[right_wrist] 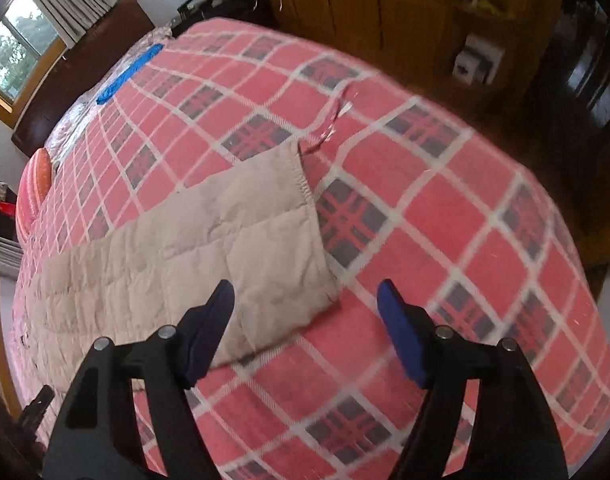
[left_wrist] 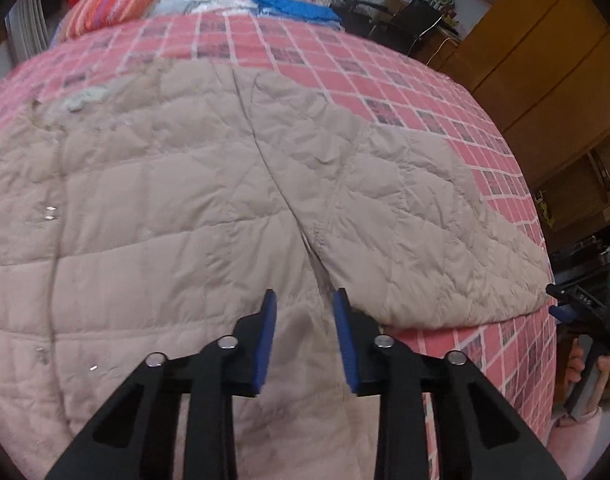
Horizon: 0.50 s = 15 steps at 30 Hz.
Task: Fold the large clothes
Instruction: 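Grasp the beige coat's sleeve cuff with the right tool and lift it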
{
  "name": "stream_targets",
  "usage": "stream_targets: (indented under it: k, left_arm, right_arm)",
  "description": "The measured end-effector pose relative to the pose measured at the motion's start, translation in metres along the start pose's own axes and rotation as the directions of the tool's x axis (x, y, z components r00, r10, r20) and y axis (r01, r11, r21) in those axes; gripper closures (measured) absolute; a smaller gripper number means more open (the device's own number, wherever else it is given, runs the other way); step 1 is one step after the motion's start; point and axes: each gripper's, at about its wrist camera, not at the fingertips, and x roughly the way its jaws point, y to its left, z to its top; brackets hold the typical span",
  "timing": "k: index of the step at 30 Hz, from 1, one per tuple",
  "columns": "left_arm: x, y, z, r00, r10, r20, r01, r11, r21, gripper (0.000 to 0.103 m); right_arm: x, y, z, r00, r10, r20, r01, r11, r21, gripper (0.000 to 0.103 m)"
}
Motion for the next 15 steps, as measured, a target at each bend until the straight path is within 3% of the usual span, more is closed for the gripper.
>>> stream_targets:
  k: [4, 6, 10, 15]
  left_arm:
    - [0.018, 0.006, 0.004, 0.999, -0.024, -0.032, 0.023, 0.999, -0.037, 0.079]
    - [0.023, 0.007, 0.004, 0.999, -0.018, -0.035, 0.017, 0.999, -0.031, 0.08]
    - [0.026, 0.008, 0.003, 0.999, -0.019, -0.031, 0.018, 1.0, -0.023, 0.082]
    - [0.029, 0.014, 0.003, 0.999, -0.03, -0.027, 0.029, 0.999, -0.031, 0.088]
  right_arm:
    - [0.013, 0.003, 0.003, 0.999, 0.018, -0.034, -0.017, 1.0, 0.011, 0.046]
    - [0.015, 0.005, 0.003, 0.999, 0.006, -0.032, -0.006, 1.0, 0.004, 0.048]
    - [0.01, 0.009, 0.0, 1.0, -0.002, -0.002, 0.002, 1.0, -0.016, 0.077]
    - [0.005, 0.015, -0.002, 1.0, -0.003, 0.023, 0.003, 1.0, -0.022, 0.084]
